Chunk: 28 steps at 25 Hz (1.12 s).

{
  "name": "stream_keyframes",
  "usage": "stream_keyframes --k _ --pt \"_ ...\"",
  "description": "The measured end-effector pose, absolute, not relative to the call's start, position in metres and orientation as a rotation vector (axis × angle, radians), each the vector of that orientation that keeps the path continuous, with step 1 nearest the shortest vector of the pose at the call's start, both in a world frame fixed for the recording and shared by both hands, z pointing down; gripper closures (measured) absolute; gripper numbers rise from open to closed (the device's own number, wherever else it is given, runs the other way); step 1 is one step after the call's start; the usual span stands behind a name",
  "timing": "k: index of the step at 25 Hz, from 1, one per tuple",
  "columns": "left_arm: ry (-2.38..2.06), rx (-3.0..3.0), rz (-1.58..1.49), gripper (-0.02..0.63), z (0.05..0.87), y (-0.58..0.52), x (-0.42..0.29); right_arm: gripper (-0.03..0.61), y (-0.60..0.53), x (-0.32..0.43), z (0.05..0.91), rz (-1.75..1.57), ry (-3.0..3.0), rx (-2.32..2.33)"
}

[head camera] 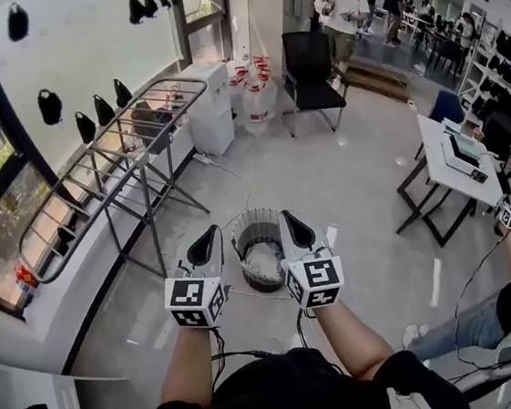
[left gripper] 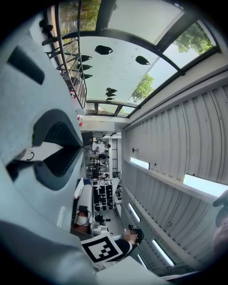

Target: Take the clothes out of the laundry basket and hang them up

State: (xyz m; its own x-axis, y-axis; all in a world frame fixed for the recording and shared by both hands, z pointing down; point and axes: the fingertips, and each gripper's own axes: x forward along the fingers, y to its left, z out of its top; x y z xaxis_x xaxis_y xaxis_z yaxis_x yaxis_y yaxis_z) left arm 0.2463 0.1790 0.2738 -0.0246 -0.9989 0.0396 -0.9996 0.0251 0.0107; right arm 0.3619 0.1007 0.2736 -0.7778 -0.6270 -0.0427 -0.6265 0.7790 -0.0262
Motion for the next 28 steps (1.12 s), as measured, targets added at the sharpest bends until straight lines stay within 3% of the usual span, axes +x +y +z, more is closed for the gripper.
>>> stream_keyframes --k 7,17,28 --pt "-2.215 2.16 0.081 0.606 0.284 0.078 0.239 0.565 -0.001 0.349 0.294 -0.074 2.958 -1.052" --pt "-2.167 2.18 0.127 0.606 0.302 0.01 0.229 0.565 -0.055 0.336 0.318 -0.122 2.985 -1.056" --pt "-2.032 2.271 0.061 0.606 0.327 -0.071 0.162 0.565 -0.117 0.29 0.343 -0.114 2.947 -1.278"
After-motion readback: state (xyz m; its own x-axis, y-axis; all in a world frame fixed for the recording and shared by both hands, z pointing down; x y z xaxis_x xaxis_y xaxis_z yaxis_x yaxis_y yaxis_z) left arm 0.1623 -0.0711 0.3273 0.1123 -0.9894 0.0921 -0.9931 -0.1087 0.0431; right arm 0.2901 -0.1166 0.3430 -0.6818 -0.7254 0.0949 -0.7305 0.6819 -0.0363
